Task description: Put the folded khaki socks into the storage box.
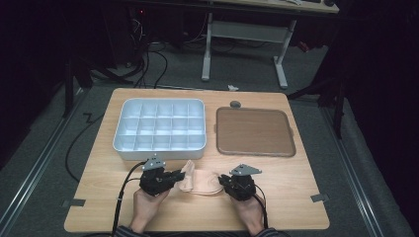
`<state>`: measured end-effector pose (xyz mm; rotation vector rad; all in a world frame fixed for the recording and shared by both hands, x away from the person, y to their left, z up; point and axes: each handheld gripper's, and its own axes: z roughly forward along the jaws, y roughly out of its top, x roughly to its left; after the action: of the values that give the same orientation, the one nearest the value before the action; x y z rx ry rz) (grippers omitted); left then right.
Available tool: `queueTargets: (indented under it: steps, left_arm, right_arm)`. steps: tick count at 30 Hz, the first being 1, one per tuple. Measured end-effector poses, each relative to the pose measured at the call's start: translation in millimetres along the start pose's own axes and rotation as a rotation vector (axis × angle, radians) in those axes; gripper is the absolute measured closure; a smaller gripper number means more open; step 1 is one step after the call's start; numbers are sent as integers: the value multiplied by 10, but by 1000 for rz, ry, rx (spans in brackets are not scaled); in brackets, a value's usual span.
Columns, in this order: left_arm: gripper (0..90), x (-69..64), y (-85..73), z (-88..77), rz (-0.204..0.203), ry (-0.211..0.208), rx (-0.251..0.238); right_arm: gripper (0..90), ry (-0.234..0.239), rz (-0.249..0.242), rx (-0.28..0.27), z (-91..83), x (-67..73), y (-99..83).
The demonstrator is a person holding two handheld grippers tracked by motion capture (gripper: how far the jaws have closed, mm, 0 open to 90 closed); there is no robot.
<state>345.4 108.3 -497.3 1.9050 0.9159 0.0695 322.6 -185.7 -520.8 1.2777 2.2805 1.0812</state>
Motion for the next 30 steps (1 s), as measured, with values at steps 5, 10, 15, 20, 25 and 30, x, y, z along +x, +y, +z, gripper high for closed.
queueTargets:
  steps: [5,10,15,20,25,30]
  left_arm:
    - [819,-11,3,6,5,-6,4]
    - [819,-28,19,50,2,-28,2]
    - [819,-70,50,98,14,-39,15]
    - [819,-89,74,159,24,-46,30]
    - [818,-90,75,194,23,-57,42]
    - [819,-88,87,204,20,-59,42]
  right_arm:
    - [862,-1,-7,4,55,9,-9]
    - [865,8,-14,8,104,43,7]
    - [865,14,-24,3,138,53,22]
    - [864,14,-35,3,158,51,22]
    - [864,7,-43,6,158,51,21]
    - [864,6,-47,3,168,51,20]
